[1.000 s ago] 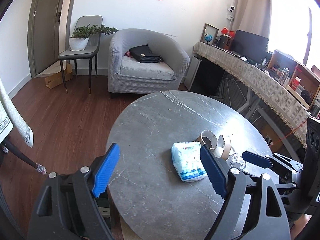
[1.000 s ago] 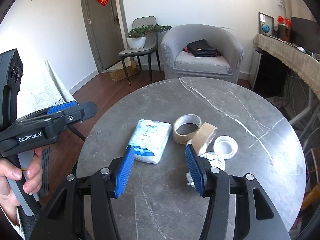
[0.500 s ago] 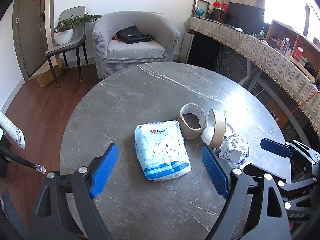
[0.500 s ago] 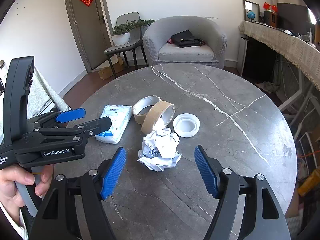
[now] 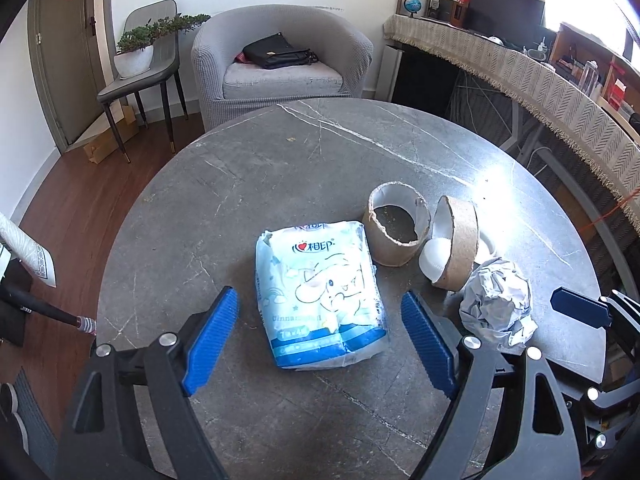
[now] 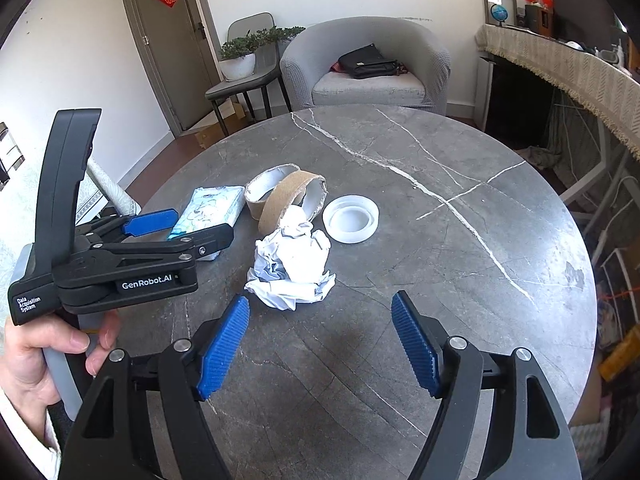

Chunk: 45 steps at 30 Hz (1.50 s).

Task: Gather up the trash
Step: 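Grasp the white-blue wipe pack with the left tool while the right tool grasps the crumpled paper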

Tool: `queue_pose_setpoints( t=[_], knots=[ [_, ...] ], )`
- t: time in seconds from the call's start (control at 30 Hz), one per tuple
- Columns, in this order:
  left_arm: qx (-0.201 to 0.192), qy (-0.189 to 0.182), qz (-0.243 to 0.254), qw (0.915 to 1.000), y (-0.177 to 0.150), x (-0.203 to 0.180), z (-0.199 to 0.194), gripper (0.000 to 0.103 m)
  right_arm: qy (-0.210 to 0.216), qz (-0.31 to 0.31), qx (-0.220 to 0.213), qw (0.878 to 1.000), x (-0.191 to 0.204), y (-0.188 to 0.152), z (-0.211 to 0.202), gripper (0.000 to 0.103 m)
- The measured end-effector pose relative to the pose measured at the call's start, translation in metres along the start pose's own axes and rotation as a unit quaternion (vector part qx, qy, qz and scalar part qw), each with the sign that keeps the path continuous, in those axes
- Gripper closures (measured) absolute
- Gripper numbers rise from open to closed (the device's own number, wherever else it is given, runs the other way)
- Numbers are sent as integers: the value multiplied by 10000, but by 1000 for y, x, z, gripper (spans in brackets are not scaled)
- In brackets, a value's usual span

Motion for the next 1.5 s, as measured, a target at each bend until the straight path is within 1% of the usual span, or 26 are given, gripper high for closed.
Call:
queue_pose_setpoints(
  t=[0.1,0.23,0.3,0.37,0.47,0.5,0.63,0.7,0.83,1.0,1.3,1.43,1.5],
  knots=[
    [-18,149,60,9999,0,-1,2,25,18,0,35,10000,3,1,3,28],
    [-61,227,33,9997,2,2,0,37,8,-62,69,10000,9,3,9,28],
    [-71,211,-3,9998,1,3,-1,40,11,-91,73,9999,12,2,11,28],
    [-80,179,-25,9998,2,4,-2,45,-11,-123,69,9999,12,2,13,28],
    [-84,118,-81,9999,2,5,-4,47,-21,-105,55,9999,11,4,14,28],
    [-93,123,-91,9998,2,6,-4,48,-8,-79,43,10000,10,5,14,28],
    [-201,100,-190,9996,4,10,-11,49,50,-82,79,9999,12,7,18,38],
    [-238,85,-218,9994,4,12,-15,49,52,-119,95,9999,13,8,19,40],
    [-231,58,-242,9994,4,14,-19,49,38,-132,86,9999,15,10,20,45],
    [-263,49,-172,9995,3,15,-27,49,3,-141,48,9999,19,13,21,47],
    [-366,58,-247,9990,3,30,-43,49,-110,-93,59,9999,22,17,25,51],
    [-416,35,-268,9988,3,36,-49,49,-173,-98,50,9998,25,17,22,56],
    [-437,34,-289,9986,2,40,-51,49,-168,-88,64,9998,26,17,19,57]
  ],
)
Point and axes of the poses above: each gripper's, at about its wrist camera, not at the fingertips, and z roughly the way its jaws point, x to its left, y to its top, the point moved 2 cm from there along z, roughly the way its jaws point, and after that the axes turned 11 degrees about -y, right-handed, at the moved point
